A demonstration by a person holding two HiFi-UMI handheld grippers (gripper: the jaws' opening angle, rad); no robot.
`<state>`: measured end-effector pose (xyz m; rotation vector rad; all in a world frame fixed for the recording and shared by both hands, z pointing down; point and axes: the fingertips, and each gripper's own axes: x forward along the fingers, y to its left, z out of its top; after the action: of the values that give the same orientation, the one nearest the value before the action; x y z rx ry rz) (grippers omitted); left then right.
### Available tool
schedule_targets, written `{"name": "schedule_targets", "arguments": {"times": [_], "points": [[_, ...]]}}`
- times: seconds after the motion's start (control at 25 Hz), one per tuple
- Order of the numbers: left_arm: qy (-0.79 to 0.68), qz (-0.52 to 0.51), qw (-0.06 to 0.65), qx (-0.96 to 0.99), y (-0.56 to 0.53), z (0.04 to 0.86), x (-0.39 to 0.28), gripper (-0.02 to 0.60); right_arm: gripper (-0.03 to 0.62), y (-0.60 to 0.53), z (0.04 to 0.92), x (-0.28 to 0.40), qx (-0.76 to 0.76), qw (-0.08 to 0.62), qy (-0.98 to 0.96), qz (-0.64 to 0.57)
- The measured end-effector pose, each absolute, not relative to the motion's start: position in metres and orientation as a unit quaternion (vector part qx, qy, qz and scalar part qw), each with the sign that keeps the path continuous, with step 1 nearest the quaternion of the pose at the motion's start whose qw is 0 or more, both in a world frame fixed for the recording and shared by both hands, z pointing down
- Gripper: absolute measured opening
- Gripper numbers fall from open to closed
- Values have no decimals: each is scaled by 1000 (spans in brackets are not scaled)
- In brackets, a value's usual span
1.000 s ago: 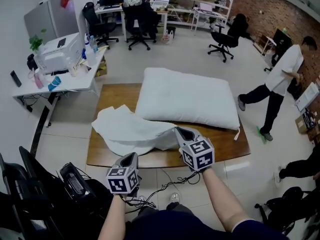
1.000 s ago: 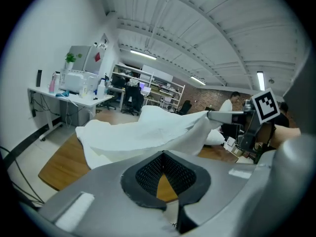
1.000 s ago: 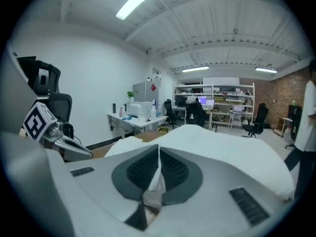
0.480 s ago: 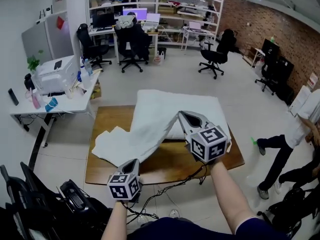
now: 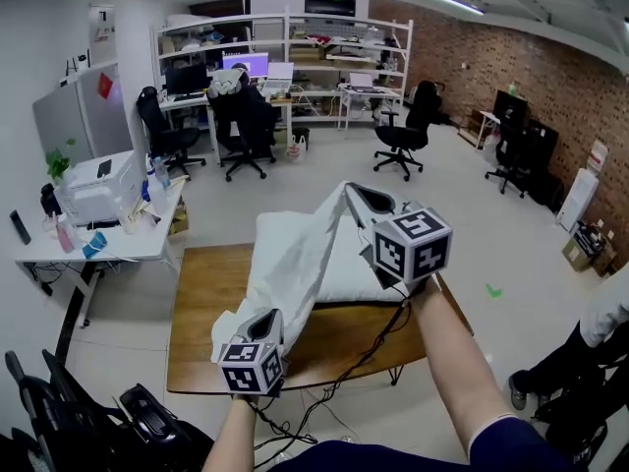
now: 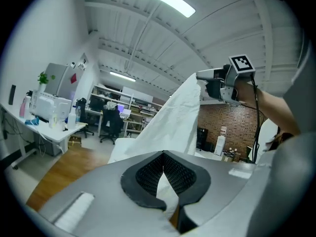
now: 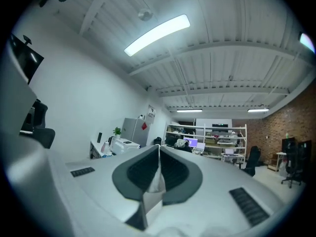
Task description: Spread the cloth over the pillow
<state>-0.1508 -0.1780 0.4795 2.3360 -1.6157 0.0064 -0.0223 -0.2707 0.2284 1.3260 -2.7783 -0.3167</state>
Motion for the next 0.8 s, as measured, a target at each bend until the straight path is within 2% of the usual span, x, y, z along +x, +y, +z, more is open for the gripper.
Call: {"name": "schedule_targets", "arguments": {"times": [0.4, 0.64, 0.8], "points": [[-498, -38, 97, 861, -193, 427, -86, 14, 18, -276, 141, 4, 461, 16, -874, -157], [-436, -29, 64, 897, -200, 400, -21, 172, 18, -284, 94, 30, 490, 9, -854, -177], [-422, -21, 51, 905, -210, 393, 15, 198, 18, -286, 71, 47, 506, 0, -843, -181]]}}
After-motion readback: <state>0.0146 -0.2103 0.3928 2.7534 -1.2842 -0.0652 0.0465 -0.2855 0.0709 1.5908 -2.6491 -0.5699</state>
